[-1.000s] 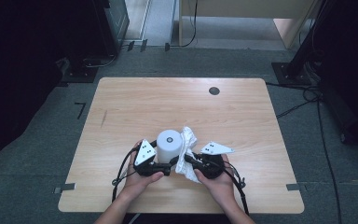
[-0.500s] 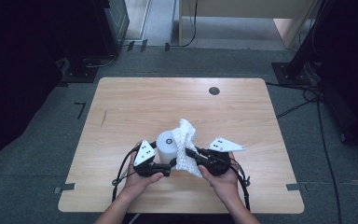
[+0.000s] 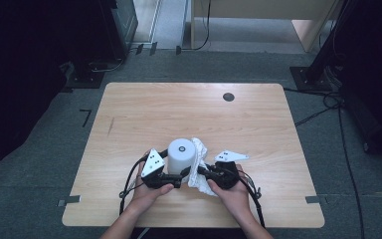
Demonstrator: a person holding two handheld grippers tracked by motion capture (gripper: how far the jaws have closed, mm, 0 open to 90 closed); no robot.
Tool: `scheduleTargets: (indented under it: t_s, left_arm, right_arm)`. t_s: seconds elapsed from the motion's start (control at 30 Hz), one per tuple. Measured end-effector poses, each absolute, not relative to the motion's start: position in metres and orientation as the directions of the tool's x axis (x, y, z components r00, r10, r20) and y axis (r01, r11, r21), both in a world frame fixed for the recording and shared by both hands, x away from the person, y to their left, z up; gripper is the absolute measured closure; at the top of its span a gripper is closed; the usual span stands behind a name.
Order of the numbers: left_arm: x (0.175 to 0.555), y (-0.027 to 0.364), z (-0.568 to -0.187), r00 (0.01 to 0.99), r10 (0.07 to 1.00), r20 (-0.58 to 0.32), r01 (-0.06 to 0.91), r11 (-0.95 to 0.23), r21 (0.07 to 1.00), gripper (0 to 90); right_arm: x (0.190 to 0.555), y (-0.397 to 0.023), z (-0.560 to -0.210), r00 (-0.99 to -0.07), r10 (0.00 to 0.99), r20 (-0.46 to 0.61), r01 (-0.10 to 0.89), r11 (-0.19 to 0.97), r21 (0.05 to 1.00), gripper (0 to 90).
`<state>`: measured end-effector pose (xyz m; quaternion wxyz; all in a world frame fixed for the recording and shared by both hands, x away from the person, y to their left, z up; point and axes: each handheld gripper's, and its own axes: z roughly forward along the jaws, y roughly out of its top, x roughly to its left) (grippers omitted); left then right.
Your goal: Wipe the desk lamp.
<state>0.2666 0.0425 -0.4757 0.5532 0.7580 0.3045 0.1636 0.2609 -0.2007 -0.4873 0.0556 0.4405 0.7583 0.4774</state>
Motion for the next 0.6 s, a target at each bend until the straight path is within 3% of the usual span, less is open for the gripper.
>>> scheduleTargets:
  t_s: [0.2,0.4,0.6]
  left_arm:
    - [0.266,0.041,-0.477,0.777,0.624,-0.082,0.274,-0.218,0.937,8.5]
    - [0.263,0.032,-0.481,0.796,0.604,-0.05,0.257,-0.261,0.93,8.5]
    - [0.263,0.032,-0.482,0.798,0.6,-0.046,0.25,-0.261,0.933,8.5]
  right_arm:
    - [0.262,-0.209,-0.476,-0.612,0.712,0.343,0.581,0.112,0.806,78.5]
    - [0.254,-0.226,-0.442,-0.656,0.69,0.306,0.457,0.04,0.889,78.5]
    - [0.262,-0.223,-0.464,-0.618,0.714,0.329,0.542,0.084,0.836,78.5]
